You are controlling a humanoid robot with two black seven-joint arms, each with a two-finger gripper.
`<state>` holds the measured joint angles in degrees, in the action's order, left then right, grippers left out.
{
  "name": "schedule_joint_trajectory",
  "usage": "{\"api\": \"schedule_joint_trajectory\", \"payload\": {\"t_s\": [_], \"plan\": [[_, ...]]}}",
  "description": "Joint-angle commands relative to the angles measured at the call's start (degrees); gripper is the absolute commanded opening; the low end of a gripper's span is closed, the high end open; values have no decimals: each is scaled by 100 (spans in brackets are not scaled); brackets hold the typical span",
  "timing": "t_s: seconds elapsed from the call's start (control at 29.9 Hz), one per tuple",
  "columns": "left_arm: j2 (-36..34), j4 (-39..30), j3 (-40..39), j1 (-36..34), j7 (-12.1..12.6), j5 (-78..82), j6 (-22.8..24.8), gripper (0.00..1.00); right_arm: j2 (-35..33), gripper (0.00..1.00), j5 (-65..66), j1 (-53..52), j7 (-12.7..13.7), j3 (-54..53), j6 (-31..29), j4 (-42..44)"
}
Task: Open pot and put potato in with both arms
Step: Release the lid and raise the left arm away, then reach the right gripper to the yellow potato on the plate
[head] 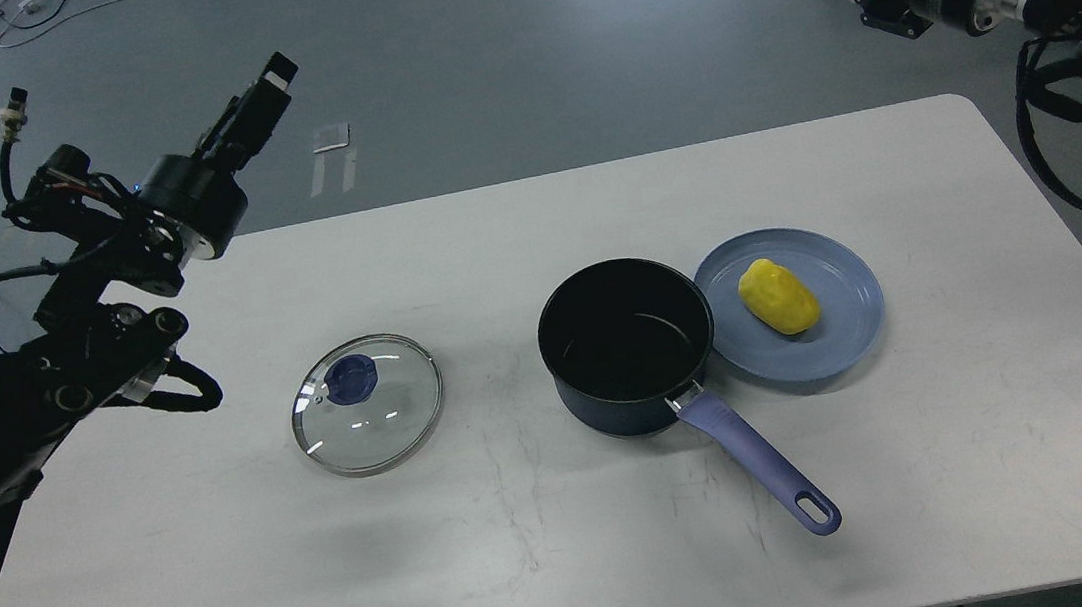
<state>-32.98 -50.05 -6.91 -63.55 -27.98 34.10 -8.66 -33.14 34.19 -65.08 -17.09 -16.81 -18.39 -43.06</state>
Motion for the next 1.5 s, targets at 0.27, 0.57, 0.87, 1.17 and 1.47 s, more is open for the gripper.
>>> {"api": "schedule_joint_trajectory", "payload": {"t_s": [0.27,0.57,0.87,1.17,1.47], "plan": [[222,153,-2016,79,2551,-2504,936,99,-79,100,3584,22,-909,1511,616,-562],[169,180,-2016,247,2543,-2496,962,99,44,100,3761,65,-919,2472,1021,-721],[134,180,-2016,449,2517,-2496,1200,99,273,100,3902,83,-919,3017,1171,-668],[134,180,-2008,458,2421,-2434,1209,99,352,100,3902,293,-901,3193,1180,-510],[134,171,-1990,458,2377,-2408,1209,99,500,97,3911,592,-884,3219,1171,-379]]}}
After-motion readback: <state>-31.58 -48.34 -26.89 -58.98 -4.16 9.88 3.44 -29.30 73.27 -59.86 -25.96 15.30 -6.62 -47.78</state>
